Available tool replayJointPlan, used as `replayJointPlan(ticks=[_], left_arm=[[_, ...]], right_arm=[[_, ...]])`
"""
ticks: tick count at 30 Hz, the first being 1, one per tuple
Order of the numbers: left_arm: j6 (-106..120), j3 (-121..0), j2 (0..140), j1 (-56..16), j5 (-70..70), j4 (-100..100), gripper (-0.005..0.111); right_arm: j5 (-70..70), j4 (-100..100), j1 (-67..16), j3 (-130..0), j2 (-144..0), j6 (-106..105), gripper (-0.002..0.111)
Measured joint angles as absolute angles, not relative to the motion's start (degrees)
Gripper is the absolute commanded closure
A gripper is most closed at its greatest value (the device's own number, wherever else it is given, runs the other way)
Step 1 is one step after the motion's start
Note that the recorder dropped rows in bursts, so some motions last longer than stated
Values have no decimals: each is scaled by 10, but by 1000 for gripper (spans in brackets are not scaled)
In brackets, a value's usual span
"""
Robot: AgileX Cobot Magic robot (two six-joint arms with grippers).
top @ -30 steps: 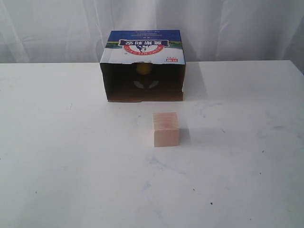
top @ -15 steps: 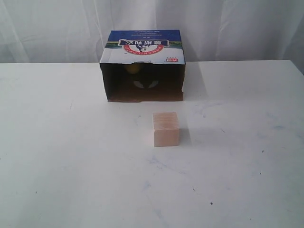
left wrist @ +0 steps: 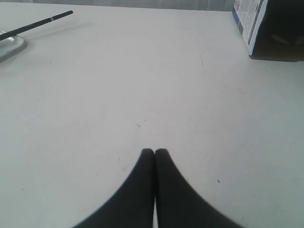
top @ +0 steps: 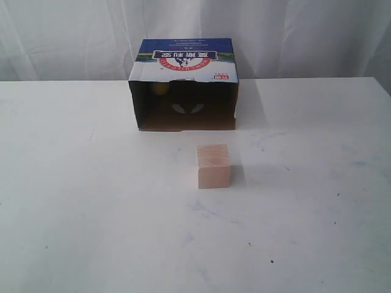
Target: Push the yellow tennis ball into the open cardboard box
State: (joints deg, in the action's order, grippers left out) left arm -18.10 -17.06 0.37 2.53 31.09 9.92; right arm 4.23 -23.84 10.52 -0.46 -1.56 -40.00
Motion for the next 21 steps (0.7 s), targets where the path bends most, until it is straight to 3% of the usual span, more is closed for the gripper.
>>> replayJointPlan(ticks=[2,4,21], left_arm=[[-181,-171,4,25,311,99,107],[-181,-171,4,25,311,99,107],[-185,-158,4,25,299,138,107]], right_arm=[[-133,-140,137,-3,-8,-321,108],[-183,-49,148,1,-4,-270,108],[-208,5,150,1,-4,-207,108]])
